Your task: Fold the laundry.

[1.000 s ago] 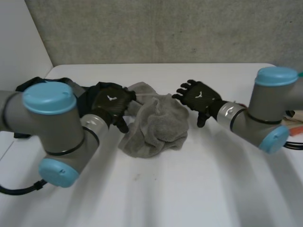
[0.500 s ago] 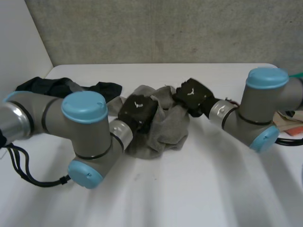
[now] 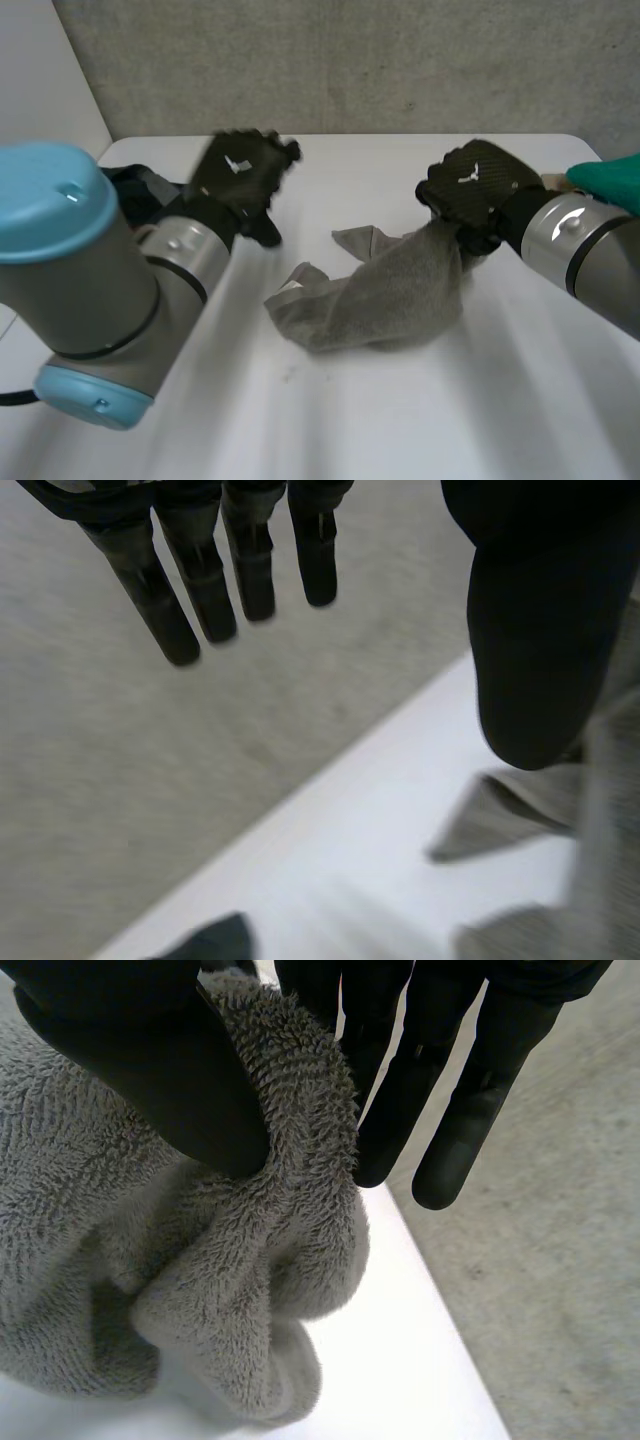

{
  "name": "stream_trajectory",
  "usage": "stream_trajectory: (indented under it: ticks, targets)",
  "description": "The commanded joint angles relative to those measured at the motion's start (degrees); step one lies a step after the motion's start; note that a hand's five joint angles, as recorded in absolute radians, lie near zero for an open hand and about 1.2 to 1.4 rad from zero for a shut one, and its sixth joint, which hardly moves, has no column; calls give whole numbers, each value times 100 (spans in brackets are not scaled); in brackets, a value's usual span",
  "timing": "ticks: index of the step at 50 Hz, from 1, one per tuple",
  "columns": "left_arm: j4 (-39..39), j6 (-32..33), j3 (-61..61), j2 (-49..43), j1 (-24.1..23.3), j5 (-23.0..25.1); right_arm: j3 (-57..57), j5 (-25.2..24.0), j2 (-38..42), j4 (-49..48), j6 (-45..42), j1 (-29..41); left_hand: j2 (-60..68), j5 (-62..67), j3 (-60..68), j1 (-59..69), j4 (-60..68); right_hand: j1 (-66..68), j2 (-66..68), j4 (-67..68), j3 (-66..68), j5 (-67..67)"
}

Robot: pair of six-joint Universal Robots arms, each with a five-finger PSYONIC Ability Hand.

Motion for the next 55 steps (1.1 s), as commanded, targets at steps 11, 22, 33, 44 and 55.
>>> stream_trajectory:
  ticks: [11,22,33,44,55]
  targets:
    - [-208,-250,779,-2183,-630,1331,514,-12,-76,-458,-19,-16,-227,-206,-252,-6,-244,1751,1322,1153,1213,1375]
    - [-314,-365,815,-1885,-516,999,664,41,12,-397,-45,-51,5678,5699,5652,5898,5661,1751,1322,1153,1213,1375]
    - [195,750,999,-1656,-340,128,190,383,934,17,-881,-7,5678,5699,5652,5898,5661,1751,1322,1153,1213,1375]
    - [3542,2351,1667,-1420,-235,-136,-1226,1430,1287,-4075,209,107,5678,5699,5652,5898,5661,1751,1322,1153,1213,1375]
    - [3546,2377,491,-751,-261,-145,47,1342,628,-4863,394,160,5678,5699,5652,5898,5661,1751,1322,1153,1213,1375]
